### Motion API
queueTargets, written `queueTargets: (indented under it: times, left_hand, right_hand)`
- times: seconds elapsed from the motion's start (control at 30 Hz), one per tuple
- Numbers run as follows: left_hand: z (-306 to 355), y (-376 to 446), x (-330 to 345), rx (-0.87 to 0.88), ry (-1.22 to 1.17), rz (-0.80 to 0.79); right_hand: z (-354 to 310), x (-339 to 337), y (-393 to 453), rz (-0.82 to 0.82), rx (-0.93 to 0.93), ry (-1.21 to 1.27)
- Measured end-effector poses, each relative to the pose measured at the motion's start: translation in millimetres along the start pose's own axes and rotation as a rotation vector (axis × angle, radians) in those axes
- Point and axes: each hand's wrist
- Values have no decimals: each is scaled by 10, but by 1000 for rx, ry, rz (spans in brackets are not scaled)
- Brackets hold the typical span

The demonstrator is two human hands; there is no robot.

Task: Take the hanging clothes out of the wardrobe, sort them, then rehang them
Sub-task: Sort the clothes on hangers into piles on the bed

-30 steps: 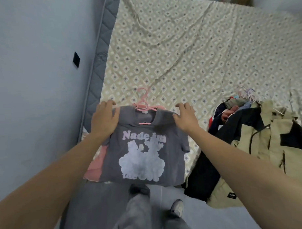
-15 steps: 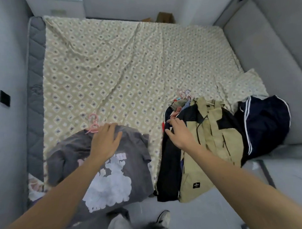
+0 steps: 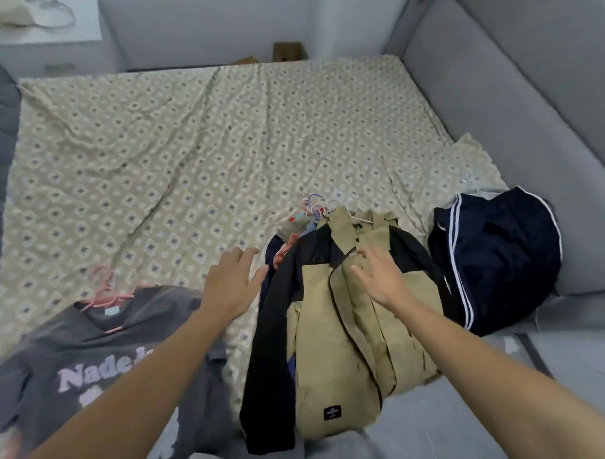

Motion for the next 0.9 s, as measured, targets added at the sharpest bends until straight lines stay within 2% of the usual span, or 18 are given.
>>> queueTargets:
  times: [0.2, 0.4, 0.57, 0.73, 0.9]
  left_hand:
    - [1069, 794, 834, -98, 14, -65]
    - [1436, 1622, 1377, -222, 101, -137]
    - [1446, 2147, 1709, -306, 109, -210]
    - [1377, 2311, 2001, -358, 147, -274]
    - [1356, 2327, 2090, -383, 203, -244]
  right_hand:
    - [1600, -261, 680, -104, -18, -91]
    - [2526, -214, 1501, -167, -60, -67]
    - [2893, 143, 2017, -238, -23, -39]
    - [3043, 408, 2222, -307, -19, -28]
    - [3136, 404, 2253, -228, -69, 58]
Point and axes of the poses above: each hand's wrist, its own y-axis towards the middle knuckle, its own x-axis out of the palm, z = x × y, and after that the axes turned 7 degrees about -x, right-handed
